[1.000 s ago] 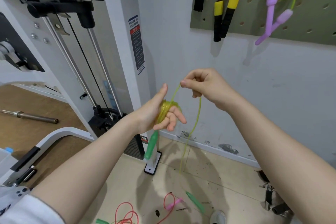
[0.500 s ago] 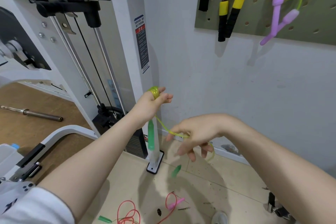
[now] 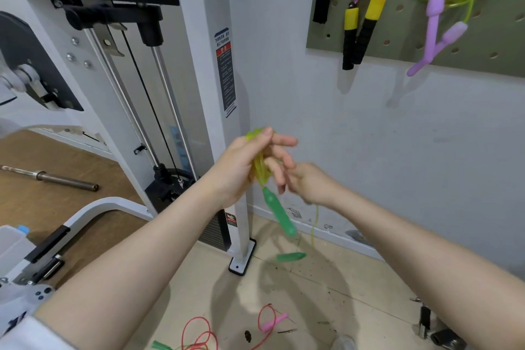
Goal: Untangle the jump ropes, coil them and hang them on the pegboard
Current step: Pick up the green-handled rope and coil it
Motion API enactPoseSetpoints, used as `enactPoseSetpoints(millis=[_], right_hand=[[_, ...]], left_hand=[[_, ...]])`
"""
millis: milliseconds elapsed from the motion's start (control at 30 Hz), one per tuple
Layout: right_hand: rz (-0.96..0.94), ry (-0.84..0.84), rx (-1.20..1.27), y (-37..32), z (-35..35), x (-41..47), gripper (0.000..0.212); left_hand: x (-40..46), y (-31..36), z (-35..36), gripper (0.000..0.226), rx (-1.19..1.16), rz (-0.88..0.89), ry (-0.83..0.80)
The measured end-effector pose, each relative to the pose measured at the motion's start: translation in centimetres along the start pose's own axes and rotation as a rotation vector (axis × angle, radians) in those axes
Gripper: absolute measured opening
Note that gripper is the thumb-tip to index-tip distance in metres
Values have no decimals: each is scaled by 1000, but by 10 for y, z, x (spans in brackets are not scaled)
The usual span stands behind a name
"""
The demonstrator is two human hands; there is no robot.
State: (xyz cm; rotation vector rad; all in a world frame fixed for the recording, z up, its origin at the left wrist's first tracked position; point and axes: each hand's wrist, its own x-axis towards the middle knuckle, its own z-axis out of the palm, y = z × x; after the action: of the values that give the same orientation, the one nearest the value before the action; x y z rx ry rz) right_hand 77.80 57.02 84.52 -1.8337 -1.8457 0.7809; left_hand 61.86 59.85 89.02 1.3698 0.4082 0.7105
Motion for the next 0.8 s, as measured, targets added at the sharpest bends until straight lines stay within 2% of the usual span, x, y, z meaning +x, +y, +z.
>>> enactPoseSetpoints(millis=[133,200,233,267,333,400,467,567,633,700,800], right_hand=[[-97,-364,-104,-24,5,-25,29],[-143,-479,-25,-42,-12,-37,21],[-186,-485,-3,-52,-23,-41,17],[-235,-444,31,-60,-33,-43,14],[-326,-257,174,-71,-50,-44,13],[-340,44,351,-71,-63,-35,21],[-292,283,476,-62,-68,-19,23],[-158,379,463,-37,-52,5,22],[-98,250,262,-18,-32,10,20],[-112,19,18,-10,-10,5,18],[-176,-227,-123,-28,12,-16,33]], left_hand=[[8,-9,-24,34,231,-23,233],[6,-19,-33,32,396,-95,265],[3,-22,-34,31,475,-134,247],[0,-25,-35,32,533,-174,202],[-6,-28,-32,51,562,-283,62],[-9,-26,-28,82,464,-376,-83],[-10,-23,-21,103,276,-375,-213],[-9,-11,-11,96,45,-245,-374],[-7,-2,-9,77,-7,-123,-403],[-5,6,-14,64,-34,-8,-361],[-3,7,-24,47,70,39,-142]])
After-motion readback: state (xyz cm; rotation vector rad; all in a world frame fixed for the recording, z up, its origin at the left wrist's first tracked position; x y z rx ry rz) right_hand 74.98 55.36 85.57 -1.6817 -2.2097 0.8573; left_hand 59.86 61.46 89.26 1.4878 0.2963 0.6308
